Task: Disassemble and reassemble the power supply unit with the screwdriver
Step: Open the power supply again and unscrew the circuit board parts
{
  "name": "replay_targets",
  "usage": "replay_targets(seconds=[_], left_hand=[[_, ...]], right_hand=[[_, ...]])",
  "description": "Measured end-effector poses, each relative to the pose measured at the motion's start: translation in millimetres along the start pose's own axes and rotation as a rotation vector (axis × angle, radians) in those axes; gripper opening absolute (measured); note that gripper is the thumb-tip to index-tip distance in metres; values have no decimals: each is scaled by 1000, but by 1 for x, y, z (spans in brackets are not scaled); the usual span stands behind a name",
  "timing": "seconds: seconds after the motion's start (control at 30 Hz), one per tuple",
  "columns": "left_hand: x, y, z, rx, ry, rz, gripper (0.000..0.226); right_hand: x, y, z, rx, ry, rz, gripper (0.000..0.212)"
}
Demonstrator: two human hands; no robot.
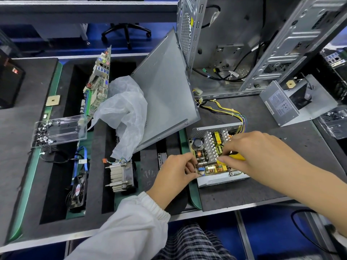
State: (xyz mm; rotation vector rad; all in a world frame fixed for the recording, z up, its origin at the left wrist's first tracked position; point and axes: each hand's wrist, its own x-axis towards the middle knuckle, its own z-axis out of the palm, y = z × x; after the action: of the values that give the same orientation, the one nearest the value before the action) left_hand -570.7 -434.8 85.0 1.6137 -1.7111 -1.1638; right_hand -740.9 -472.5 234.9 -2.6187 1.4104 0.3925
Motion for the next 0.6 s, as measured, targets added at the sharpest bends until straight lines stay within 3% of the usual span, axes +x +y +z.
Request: replay_targets(seconds=[0.37, 0.6], left_hand=[[0, 1, 0, 12, 79, -25, 13], [-4, 4, 0, 206, 118, 81, 11]], right_hand=[[-1, -3, 3, 1, 7, -16, 36], [-2, -1, 3, -24, 20, -4, 37]])
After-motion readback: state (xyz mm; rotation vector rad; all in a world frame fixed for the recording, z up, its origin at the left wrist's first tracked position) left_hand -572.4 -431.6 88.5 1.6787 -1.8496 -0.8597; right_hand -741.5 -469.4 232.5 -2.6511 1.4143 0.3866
